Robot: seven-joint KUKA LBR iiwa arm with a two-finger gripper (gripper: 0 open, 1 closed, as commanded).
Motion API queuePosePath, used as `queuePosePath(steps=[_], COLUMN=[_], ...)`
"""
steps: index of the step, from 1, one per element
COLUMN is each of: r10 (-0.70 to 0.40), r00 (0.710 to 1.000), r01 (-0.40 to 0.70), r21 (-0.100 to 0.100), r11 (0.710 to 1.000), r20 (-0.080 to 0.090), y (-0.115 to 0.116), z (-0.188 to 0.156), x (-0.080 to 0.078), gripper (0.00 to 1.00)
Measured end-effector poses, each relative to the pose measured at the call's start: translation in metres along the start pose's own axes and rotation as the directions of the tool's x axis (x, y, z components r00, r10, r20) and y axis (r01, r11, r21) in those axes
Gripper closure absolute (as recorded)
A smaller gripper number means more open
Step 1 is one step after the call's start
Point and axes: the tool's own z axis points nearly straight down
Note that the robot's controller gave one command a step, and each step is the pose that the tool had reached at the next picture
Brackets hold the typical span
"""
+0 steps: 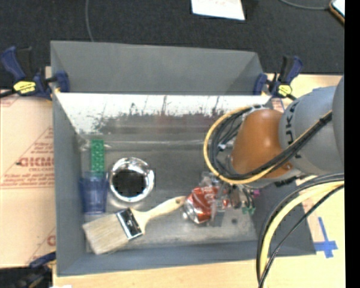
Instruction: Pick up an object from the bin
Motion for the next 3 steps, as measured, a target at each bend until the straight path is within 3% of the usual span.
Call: queuePosePath(steps=[1,3], r10=[-0.001,-0.004], r00=[1.000,1.000], r01=[0.001,0.004], r21=[0.000,0.000], r11=[1.000,1.000], r20=[-0.001,-0.004], y=[0.000,-0.001], z=[-0.004,-0.087], x=[0.001,0.000], gripper=[1.00,1.00])
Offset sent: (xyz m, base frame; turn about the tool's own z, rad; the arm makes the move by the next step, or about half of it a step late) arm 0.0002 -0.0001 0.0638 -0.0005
